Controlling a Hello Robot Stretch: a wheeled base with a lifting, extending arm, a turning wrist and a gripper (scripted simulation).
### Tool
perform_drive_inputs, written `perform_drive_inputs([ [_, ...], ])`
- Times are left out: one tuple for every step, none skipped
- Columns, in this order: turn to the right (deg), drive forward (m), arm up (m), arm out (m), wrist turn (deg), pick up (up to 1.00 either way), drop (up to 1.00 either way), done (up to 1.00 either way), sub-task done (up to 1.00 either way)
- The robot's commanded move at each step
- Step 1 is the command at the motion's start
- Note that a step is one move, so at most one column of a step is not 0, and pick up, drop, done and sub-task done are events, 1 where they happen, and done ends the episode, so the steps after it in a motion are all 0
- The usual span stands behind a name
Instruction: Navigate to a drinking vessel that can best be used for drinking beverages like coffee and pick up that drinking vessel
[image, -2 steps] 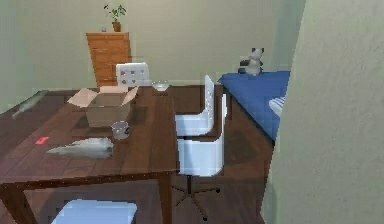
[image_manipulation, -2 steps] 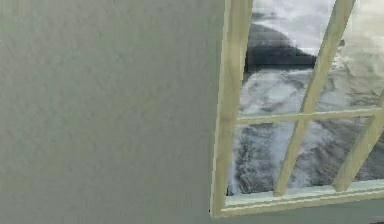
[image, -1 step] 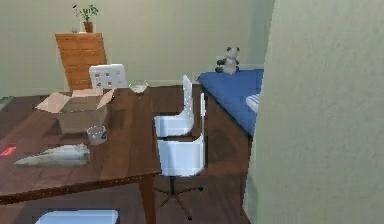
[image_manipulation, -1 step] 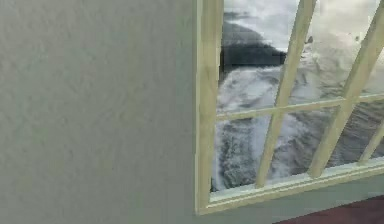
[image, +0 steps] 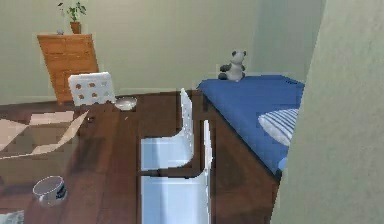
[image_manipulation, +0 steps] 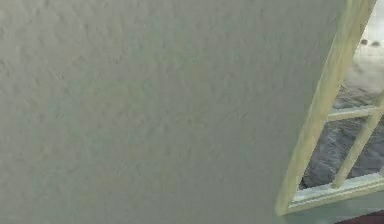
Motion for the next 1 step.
perform_drive_inputs([
  [-45.0, 0.0, 0.0, 0.0, 0.0, 0.0, 0.0, 0.0, 0.0],
])
